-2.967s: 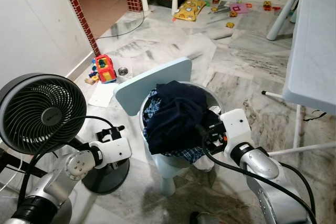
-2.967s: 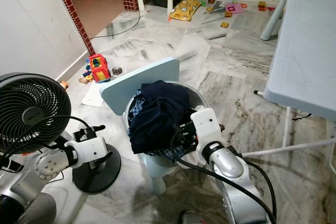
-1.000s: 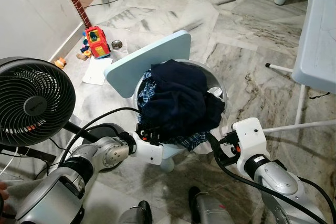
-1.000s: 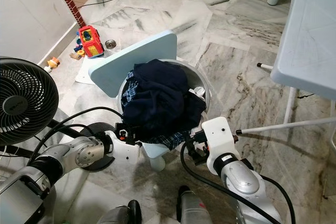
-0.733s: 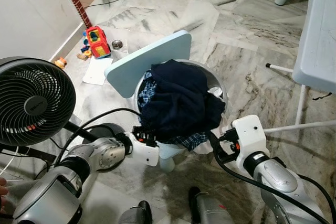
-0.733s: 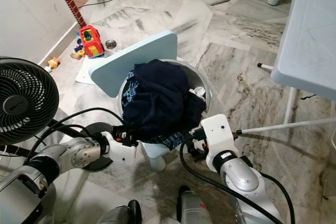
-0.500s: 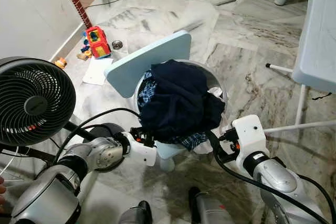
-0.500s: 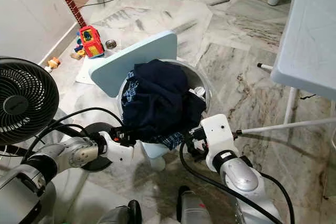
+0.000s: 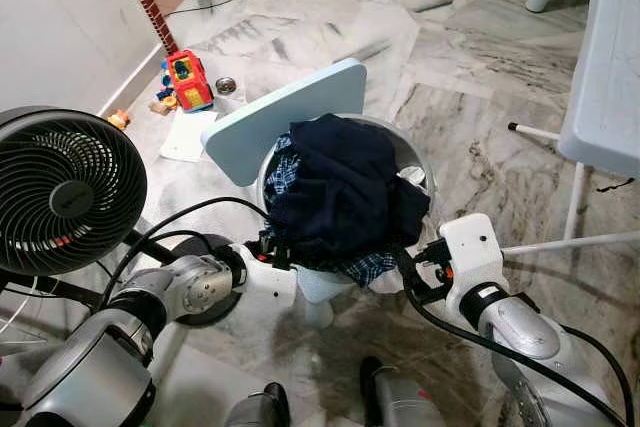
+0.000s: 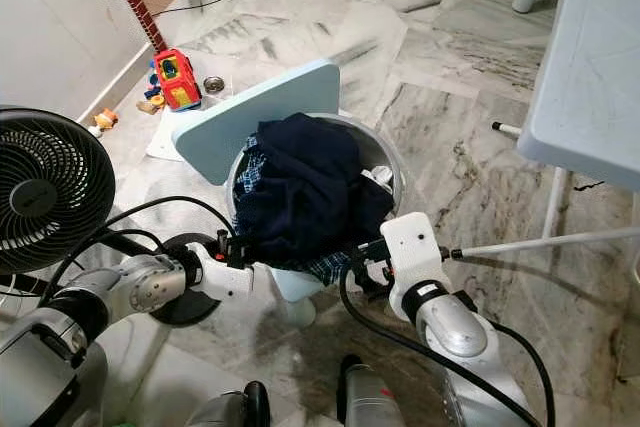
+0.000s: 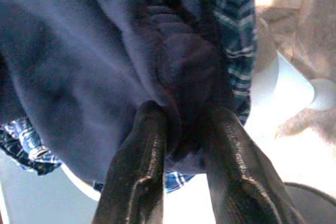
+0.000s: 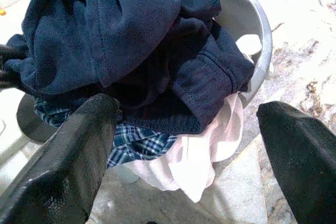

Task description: Hang hanger

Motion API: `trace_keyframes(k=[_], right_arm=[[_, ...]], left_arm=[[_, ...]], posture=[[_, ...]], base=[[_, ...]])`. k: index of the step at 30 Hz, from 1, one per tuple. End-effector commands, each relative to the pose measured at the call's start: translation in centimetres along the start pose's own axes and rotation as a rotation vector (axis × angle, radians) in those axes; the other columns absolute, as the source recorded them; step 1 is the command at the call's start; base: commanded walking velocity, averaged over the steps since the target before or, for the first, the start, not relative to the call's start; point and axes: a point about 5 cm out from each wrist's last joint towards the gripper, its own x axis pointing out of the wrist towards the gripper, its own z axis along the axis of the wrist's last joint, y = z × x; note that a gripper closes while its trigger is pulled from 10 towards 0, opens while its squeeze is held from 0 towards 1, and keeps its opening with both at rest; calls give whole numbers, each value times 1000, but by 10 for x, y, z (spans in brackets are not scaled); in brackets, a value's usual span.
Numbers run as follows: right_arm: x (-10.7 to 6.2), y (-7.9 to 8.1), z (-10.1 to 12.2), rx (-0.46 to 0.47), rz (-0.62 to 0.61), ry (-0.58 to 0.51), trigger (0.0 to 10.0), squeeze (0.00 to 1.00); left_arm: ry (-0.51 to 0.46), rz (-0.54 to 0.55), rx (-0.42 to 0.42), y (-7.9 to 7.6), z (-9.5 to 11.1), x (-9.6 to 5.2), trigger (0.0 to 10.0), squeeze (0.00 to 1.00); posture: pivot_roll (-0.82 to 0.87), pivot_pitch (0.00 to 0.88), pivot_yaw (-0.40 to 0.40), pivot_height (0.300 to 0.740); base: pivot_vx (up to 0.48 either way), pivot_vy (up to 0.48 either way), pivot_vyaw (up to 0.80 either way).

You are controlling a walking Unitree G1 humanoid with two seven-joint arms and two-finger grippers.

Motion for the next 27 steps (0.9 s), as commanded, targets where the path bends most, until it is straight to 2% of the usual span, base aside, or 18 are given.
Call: trace_keyframes(k=[1, 4, 5, 6, 9, 10, 11, 13, 14, 16, 18, 20, 21, 22, 23, 25, 26, 27], right_arm=[[1, 3, -2, 9, 10, 4, 10000, 0], [2, 3, -2, 10, 9, 1, 10000, 0], [3, 2, -2, 9, 8, -1, 10000, 0], [3, 2, -2, 9, 8, -1, 10000, 0], [4, 2, -2, 10, 7, -3, 10000, 0], [4, 2, -2, 10, 7, -3, 10000, 0], [4, 2, -2, 10, 7, -4, 10000, 0], [6, 4, -2, 11, 11, -8, 10000, 0], [8, 5, -1, 12, 15, -11, 10000, 0], [8, 5, -1, 13, 15, -12, 10000, 0], [9, 5, -1, 12, 17, -15, 10000, 0], [11, 5, -1, 11, 17, -19, 10000, 0], [11, 5, -1, 11, 17, -19, 10000, 0], [11, 5, 0, 10, 16, -22, 10000, 0], [12, 5, 0, 10, 15, -23, 10000, 0], [12, 5, 0, 10, 15, -23, 10000, 0], [13, 5, 0, 11, 13, -25, 10000, 0], [13, 5, 0, 11, 13, -25, 10000, 0]], left_arm=[[12, -2, -30, 0, -3, -3, 0, 0], [4, 33, -79, 7, -2, -2, 0, 0], [-8, 81, -145, 15, -1, 0, 0, 0], [-8, 81, -145, 15, -1, 0, 0, 0], [-27, 151, -237, 27, 1, 1, 0, 0], [-27, 151, -237, 27, 1, 1, 0, 0], [-38, 188, -285, 33, 2, 1, 0, 0], [-64, 280, -434, 47, 4, 4, 0, 0], [-84, 336, -543, 56, 6, 5, 0, 0], [-88, 345, -563, 57, 6, 5, 0, 0], [-122, 393, -666, 66, 10, 8, 0, 0], [-193, 481, -927, 79, 16, 10, 0, 0], [-193, 481, -927, 79, 16, 10, 0, 0], [-225, 531, -1092, 85, 17, 10, 0, 0], [-246, 557, -1142, 88, 18, 8, 0, 0], [-257, 573, -1162, 90, 18, 7, 0, 0], [-286, 596, -1231, 92, 19, 3, 0, 0], [-286, 596, -1231, 92, 19, 3, 0, 0]], posture=[[-195, 253, 93, 740], [-195, 250, 93, 740], [-193, 248, 91, 740], [-193, 248, 91, 740], [-188, 245, 89, 740], [-188, 245, 89, 740], [-182, 240, 87, 740], [-175, 236, 84, 740], [-170, 233, 81, 740], [-170, 233, 81, 740], [-162, 226, 77, 740], [-159, 220, 77, 740], [-159, 220, 77, 740], [-159, 218, 79, 740], [-159, 216, 79, 740], [-159, 213, 79, 740], [-159, 210, 80, 740], [-159, 210, 80, 740]], base=[[0, 0, 0], [0, 0, 0], [0, 0, 0], [0, 0, 0], [0, 0, 0], [0, 0, 0], [0, 0, 0], [0, 0, 0], [0, 0, 0], [0, 0, 0], [0, 0, 0], [0, 0, 0], [0, 0, 0], [0, 0, 0], [0, 0, 0], [0, 0, 0], [0, 0, 0], [0, 0, 0]])
